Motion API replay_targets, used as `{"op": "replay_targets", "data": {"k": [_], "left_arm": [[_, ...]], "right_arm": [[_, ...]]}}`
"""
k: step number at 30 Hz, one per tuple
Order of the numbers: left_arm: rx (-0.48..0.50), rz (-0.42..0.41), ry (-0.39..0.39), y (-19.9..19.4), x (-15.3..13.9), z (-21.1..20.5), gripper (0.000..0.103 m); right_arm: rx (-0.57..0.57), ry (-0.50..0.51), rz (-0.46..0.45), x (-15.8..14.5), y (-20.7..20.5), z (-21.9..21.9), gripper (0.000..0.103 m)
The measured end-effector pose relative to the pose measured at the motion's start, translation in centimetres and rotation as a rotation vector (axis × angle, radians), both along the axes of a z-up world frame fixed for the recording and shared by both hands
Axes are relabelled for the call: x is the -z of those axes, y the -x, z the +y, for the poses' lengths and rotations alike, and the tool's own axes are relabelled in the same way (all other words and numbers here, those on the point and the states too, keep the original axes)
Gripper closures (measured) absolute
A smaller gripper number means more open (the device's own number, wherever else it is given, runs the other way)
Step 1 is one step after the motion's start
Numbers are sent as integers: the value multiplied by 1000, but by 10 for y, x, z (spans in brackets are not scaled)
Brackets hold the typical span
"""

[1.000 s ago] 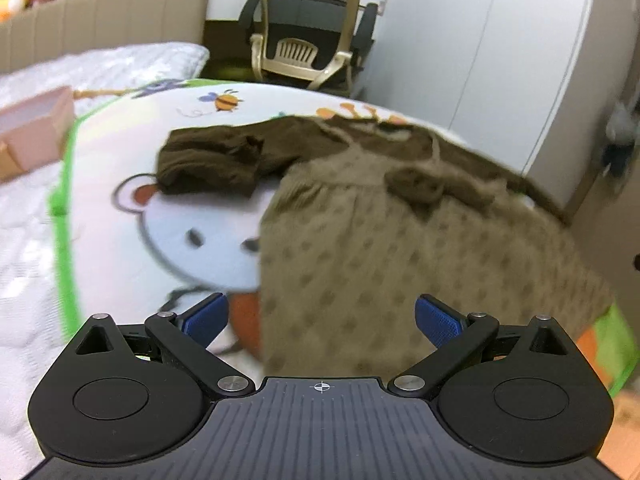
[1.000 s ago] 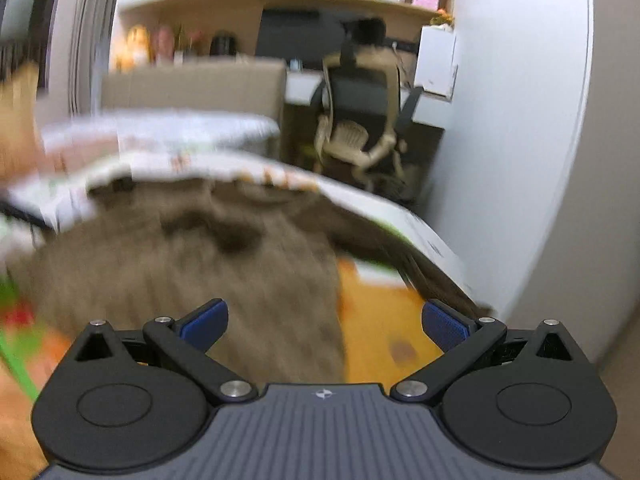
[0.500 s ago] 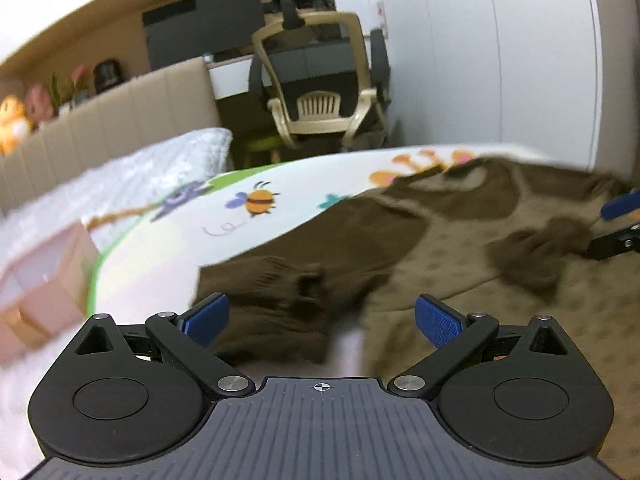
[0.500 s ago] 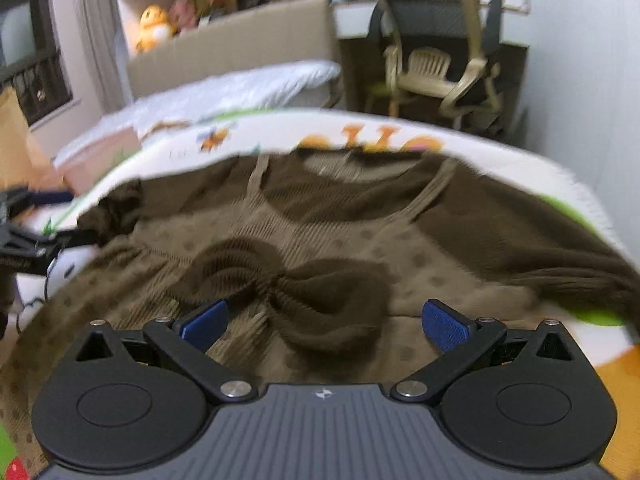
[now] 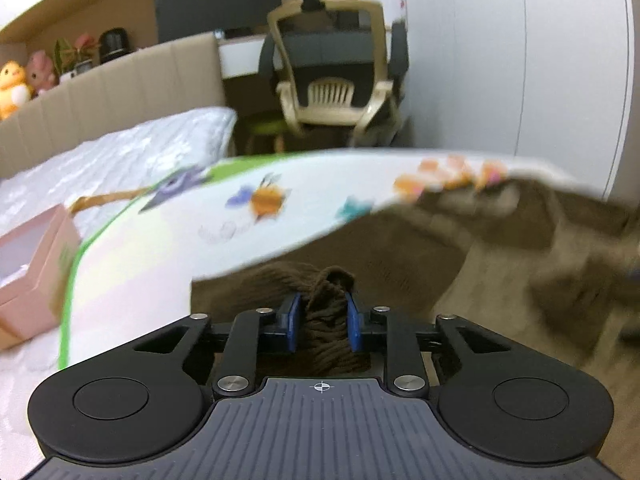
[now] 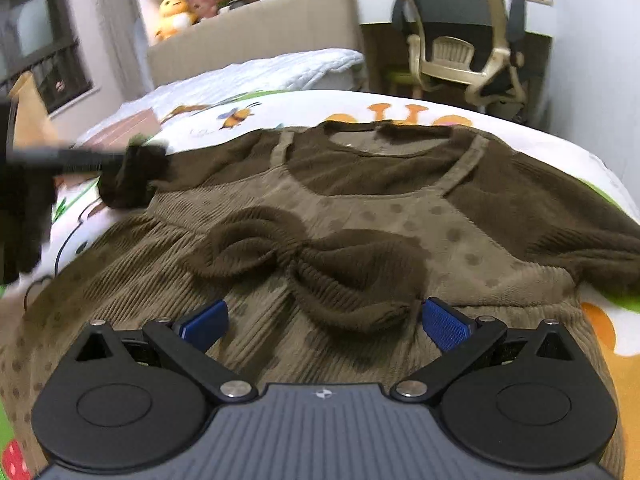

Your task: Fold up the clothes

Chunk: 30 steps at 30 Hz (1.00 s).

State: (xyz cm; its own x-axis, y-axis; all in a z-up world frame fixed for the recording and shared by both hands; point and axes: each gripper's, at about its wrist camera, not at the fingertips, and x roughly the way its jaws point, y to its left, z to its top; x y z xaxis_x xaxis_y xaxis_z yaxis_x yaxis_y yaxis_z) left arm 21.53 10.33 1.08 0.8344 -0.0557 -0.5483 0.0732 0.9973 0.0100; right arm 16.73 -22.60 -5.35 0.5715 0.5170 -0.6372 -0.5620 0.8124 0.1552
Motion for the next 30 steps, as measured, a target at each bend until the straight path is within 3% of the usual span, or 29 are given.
{"op": "replay_targets", "data": {"k": [6,8,10,12,16,20,22,25,27,29,30], "left_arm": [[112,-43,348,-25,-40,-22,78],[165,-51,438,-35,-45,-39,66],[191,-58,468,-37,-46,-53,28],[205,-67,476,-34,-45,-60,17],[161,-75,360,-18,-38,-53,9],[81,-52,236,-6,-23,-33,9],[50,-37,202,-2,-16,-23,8],[22,-15,190,7,-6,-7,7],[16,0,184,13,-1,0,7],[21,17,168,16,3,1,6],[24,23,157,18,5,1,6]], "right_arm": [[-73,30,-125,-16,20,6,0],[-62,42,-142,-20,20,7,0],[-24,59,-150,-21,19,5,0],[16,74,-161,-23,19,1,0],[40,48,-164,-42,11,-7,1],[50,-70,-39,-61,-21,0,24],[60,-135,56,-60,-46,12,29],[95,-144,129,-43,-78,41,35],[111,-122,160,-27,-96,62,48],[86,-94,156,-14,-104,82,69],[81,-72,127,-12,-105,90,72]]}}
